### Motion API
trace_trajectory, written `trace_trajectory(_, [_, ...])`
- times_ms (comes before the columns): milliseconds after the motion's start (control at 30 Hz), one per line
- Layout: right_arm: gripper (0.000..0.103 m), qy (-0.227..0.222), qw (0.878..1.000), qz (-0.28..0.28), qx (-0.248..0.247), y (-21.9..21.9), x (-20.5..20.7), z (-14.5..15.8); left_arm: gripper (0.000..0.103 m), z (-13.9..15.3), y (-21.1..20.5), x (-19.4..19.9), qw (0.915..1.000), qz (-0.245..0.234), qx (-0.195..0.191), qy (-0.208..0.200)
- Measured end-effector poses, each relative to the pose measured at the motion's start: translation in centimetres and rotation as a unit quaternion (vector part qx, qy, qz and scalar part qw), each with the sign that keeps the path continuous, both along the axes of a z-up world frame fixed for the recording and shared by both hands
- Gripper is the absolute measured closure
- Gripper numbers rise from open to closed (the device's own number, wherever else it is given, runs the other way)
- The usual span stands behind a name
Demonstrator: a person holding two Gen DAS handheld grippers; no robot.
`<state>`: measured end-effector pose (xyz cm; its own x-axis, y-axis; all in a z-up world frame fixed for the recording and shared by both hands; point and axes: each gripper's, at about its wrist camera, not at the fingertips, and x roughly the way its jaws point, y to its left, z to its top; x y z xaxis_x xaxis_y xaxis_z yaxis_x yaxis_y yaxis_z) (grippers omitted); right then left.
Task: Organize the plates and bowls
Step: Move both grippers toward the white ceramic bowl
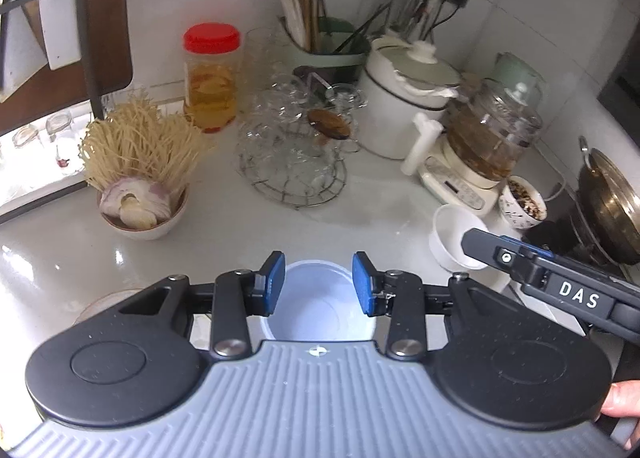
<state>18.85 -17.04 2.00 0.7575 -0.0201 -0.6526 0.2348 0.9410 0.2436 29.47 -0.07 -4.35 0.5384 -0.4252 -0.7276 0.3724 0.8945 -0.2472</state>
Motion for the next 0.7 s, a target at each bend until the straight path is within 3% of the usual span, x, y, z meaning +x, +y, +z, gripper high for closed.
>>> trace_trajectory(333, [0.05,-0.01,0.998,-0.042,-0.044,1.4,-5.6,2.0,0.06,1.2,-0.1,-4.7,0.9988,-0.038,-0.019,-0.026])
trace_trajectory(533, [0.05,0.016,0.997,-0.052,-0.047,1.4,-7.6,1.5,0.06,-0.4,-1.3,-5.6,0.998,-0.062,-0.009,0.005])
trace_trajectory(700, [0.05,0.018,0.996,-0.083,-0.036,-0.7,-7.8,1.0,0.06,-0.6,-3.6,-5.8,0.9961,-0.088,0.009,-0.001])
